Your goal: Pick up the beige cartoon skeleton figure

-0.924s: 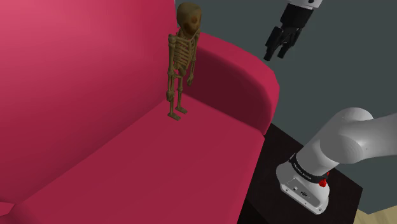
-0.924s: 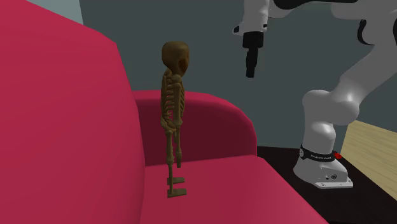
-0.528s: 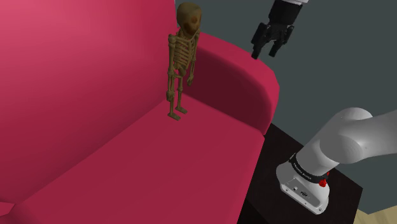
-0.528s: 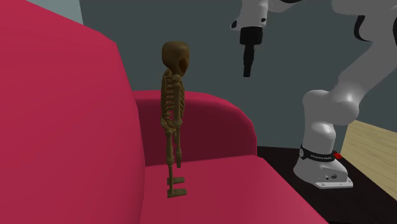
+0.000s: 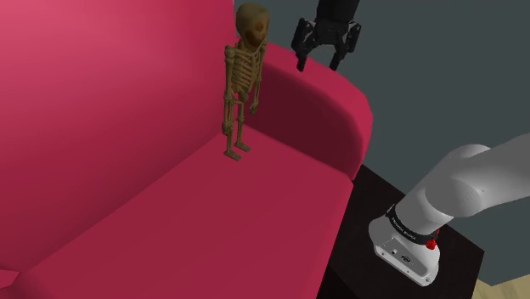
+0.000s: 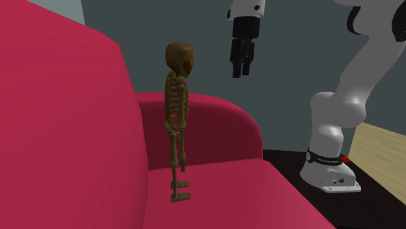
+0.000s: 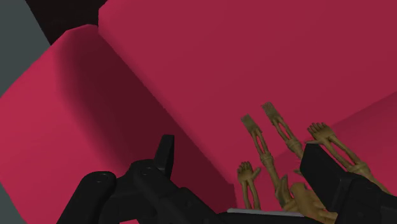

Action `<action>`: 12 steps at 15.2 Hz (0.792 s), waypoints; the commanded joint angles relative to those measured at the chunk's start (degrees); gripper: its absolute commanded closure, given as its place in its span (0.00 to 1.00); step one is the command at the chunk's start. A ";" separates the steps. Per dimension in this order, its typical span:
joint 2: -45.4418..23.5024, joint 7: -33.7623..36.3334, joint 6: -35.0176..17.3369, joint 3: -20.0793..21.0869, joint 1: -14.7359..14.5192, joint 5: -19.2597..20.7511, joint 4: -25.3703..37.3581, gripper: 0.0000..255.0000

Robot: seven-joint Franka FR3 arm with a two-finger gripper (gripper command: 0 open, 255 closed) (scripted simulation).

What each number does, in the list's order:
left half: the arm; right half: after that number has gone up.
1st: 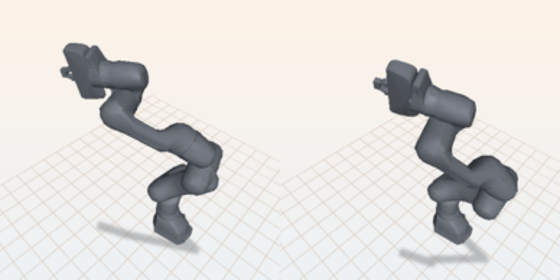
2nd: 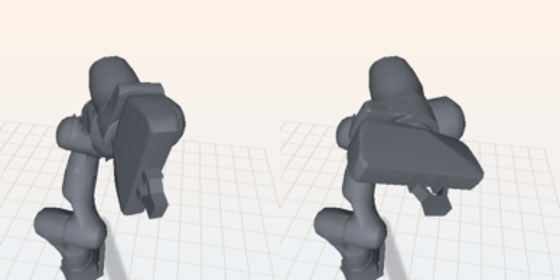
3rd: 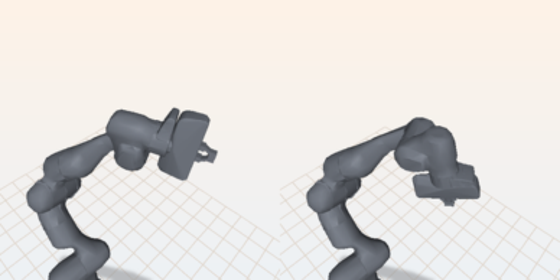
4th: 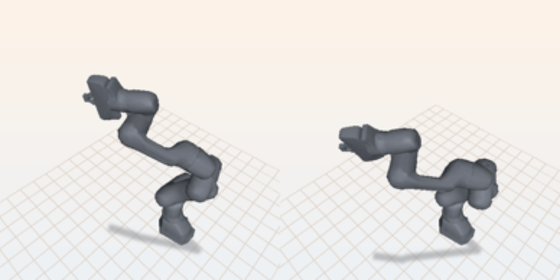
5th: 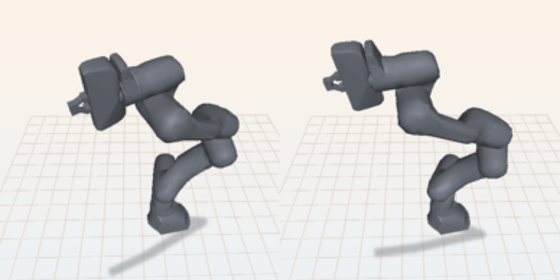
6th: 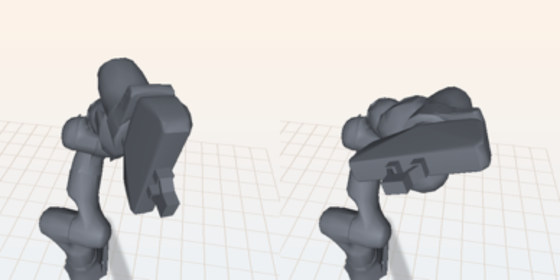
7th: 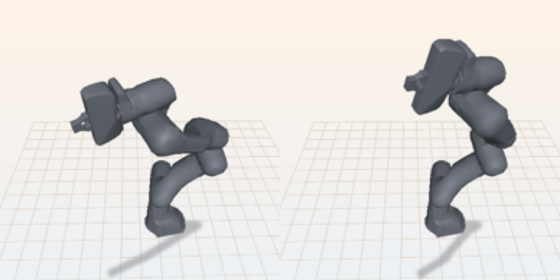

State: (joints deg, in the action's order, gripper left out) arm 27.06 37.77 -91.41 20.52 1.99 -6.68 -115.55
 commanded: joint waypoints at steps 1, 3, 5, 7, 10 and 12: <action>-4.01 5.86 0.17 3.02 0.88 0.97 4.15 0.00; -8.62 11.78 0.64 6.16 1.59 2.64 8.87 0.00; -13.78 17.90 1.49 9.29 2.11 5.02 14.14 0.00; -19.60 24.25 2.85 12.34 2.21 8.24 20.06 0.00; -29.71 33.93 6.28 16.09 0.52 14.71 30.53 0.00; -37.29 39.98 9.75 17.48 -2.44 19.89 39.00 0.00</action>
State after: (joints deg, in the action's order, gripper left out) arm -5.96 74.27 -83.67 37.15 1.00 10.26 -81.41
